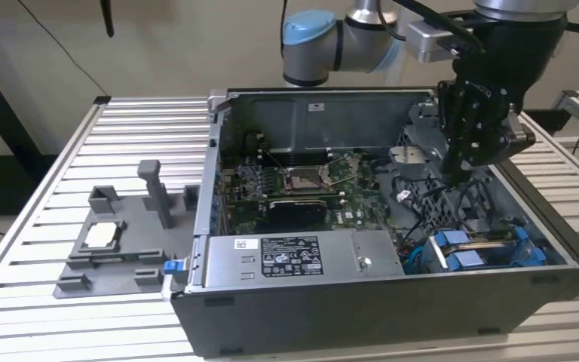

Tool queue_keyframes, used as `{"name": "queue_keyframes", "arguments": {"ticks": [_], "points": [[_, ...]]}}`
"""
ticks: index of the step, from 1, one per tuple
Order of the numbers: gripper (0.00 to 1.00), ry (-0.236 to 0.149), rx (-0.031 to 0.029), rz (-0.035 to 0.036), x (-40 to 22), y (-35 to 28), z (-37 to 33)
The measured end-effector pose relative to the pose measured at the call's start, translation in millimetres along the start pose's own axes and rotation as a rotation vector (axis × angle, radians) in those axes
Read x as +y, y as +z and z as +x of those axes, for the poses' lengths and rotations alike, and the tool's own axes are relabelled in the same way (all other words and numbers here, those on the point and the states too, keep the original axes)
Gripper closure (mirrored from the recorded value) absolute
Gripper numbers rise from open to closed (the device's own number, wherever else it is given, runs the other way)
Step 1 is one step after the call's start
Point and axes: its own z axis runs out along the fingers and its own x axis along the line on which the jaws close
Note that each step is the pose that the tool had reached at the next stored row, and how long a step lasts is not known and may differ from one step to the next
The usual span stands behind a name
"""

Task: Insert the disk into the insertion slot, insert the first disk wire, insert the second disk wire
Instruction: 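Insert the second disk wire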

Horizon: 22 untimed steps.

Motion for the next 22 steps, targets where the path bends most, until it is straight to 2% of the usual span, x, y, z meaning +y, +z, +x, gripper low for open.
{"name": "queue_keyframes", "arguments": {"ticks": [7, 15, 17, 18, 19, 22], "points": [[0.74, -0.029, 0.0007, 0.0074, 8.3, 2.7, -0.4], [0.74, -0.064, 0.0075, 0.0196, 15.2, 9.1, -1.0], [0.74, -0.068, 0.0128, 0.0239, 17.7, 9.9, -1.2], [0.74, -0.069, 0.0159, 0.0289, 18.9, 10.2, -1.2], [0.74, -0.070, 0.0192, 0.0371, 19.8, 10.3, -1.3], [0.74, -0.073, 0.0296, 0.0696, 21.5, 10.4, -1.3]]}}
